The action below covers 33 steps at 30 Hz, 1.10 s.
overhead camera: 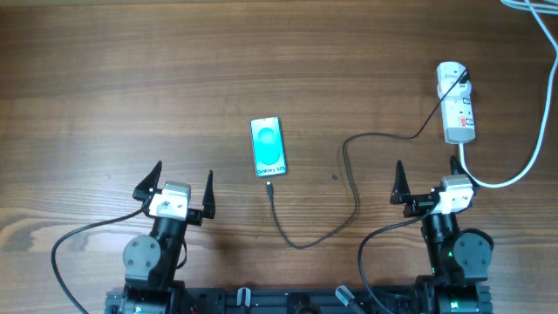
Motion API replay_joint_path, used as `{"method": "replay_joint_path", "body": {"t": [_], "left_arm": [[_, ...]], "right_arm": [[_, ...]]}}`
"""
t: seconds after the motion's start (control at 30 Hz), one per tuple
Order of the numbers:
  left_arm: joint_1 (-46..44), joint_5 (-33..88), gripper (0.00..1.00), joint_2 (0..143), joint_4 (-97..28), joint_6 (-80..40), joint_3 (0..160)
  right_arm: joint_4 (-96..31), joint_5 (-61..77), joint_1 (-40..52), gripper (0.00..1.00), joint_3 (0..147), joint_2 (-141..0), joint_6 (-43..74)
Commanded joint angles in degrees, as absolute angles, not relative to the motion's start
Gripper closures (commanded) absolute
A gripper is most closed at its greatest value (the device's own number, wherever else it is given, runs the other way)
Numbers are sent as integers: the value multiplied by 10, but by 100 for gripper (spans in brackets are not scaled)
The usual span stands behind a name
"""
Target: Plug charger to phone and switch on socket
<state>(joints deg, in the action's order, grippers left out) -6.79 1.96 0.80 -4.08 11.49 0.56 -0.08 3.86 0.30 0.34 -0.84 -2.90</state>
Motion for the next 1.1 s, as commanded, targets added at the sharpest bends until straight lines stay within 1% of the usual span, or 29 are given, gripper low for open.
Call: {"method": "replay_joint_path", "body": {"t": [0.0,0.13,0.27,0.33,0.4,0.43,0.6,0.73,0.83,0.93,1.0,1.07], "left_arm": [[-65,14,0,4,-44,109,4],[-65,14,0,4,-43,114,4],[-65,35,0,4,20,112,4],[-65,36,0,4,32,80,14],[-65,36,0,4,2,24,42],[-65,40,0,4,-35,-13,67],[-65,64,0,38,-194,-84,197],[-65,66,0,164,-335,-84,380],[-65,78,0,347,-487,-84,594],[-65,100,0,507,-620,-84,774],[-65,130,0,641,-741,-84,927],[-65,161,0,736,-822,-84,1028]], "right_arm": [[1,38,1,0,3,-4,-29],[1,38,1,0,3,-4,-29],[1,38,1,0,3,-4,-30],[1,38,1,0,3,-4,-29],[1,38,1,0,3,-4,-29],[1,38,1,1,3,-4,-29],[1,38,1,0,3,-4,-29],[1,38,1,0,3,-4,-29],[1,38,1,0,3,-4,-29],[1,38,1,1,3,-4,-29],[1,38,1,0,3,-4,-29],[1,38,1,0,3,-4,-29]]}}
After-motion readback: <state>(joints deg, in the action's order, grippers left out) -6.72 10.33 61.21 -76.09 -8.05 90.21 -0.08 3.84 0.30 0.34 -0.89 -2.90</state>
